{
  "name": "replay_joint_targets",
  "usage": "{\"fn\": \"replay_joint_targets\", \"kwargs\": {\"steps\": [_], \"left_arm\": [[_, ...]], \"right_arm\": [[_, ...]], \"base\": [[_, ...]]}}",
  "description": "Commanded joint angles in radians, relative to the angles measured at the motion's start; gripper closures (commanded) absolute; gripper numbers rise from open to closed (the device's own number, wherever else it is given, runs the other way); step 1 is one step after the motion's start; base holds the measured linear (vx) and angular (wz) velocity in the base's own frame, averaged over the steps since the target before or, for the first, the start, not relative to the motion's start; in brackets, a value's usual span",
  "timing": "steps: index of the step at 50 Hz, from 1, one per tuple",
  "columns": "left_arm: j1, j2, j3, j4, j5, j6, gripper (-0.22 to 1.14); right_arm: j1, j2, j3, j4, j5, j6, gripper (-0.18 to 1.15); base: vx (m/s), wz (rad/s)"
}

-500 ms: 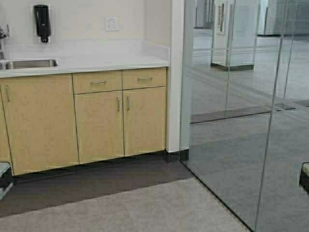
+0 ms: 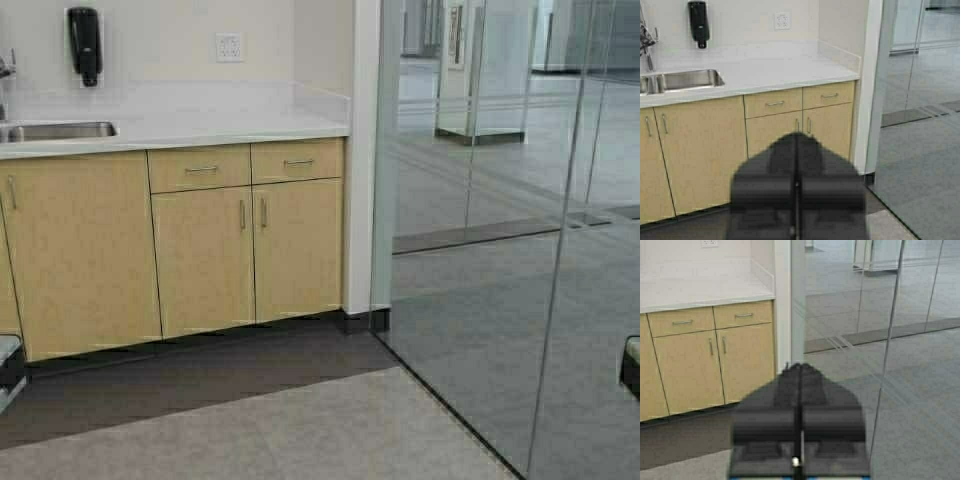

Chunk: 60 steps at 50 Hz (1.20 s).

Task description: Get the cloth and wipe up the spill under the wine glass

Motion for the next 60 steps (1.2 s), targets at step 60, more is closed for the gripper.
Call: {"fn": "replay_joint_targets", "kwargs": {"steps": [60], "left_arm": [[0.002,0.049,0.015,0.018,-0.060,-0.028,0.89]], "right_arm": [[0.003,0.003,-0.021,-0.006,-0.026,0.003,0.92]], "base": [[0.18,0.06]]}}
